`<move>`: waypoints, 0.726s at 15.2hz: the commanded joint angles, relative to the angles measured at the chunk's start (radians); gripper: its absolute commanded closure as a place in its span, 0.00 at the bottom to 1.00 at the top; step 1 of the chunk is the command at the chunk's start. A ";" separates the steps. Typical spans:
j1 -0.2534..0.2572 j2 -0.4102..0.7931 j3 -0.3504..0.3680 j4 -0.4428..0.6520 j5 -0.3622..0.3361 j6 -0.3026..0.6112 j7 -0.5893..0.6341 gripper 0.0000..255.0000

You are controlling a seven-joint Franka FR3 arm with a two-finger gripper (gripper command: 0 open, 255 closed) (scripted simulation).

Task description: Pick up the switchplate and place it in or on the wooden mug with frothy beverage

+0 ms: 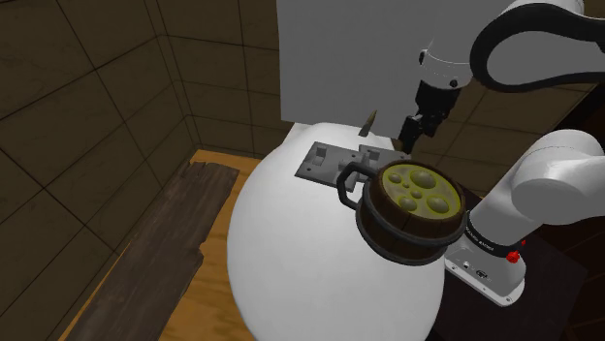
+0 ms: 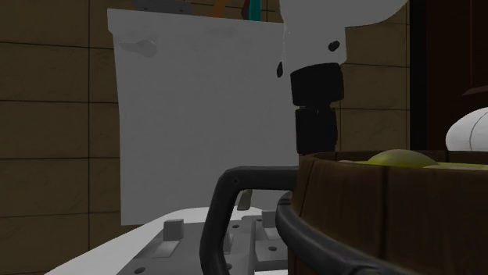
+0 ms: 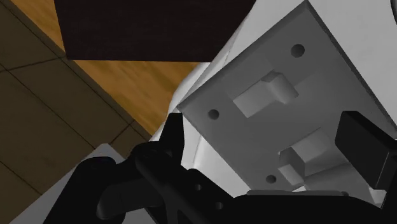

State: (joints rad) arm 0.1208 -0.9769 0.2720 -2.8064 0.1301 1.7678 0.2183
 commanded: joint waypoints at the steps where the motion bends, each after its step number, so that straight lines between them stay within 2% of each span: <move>1: 0.025 0.012 0.066 -0.043 0.047 0.083 0.069 0.00; 2: 0.034 0.019 0.091 -0.056 0.064 0.113 0.094 0.00; 11: 0.041 0.054 0.114 -0.144 0.086 0.233 0.093 0.00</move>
State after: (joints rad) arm 0.1617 -0.9257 0.3845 -2.9441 0.2148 1.9918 0.3121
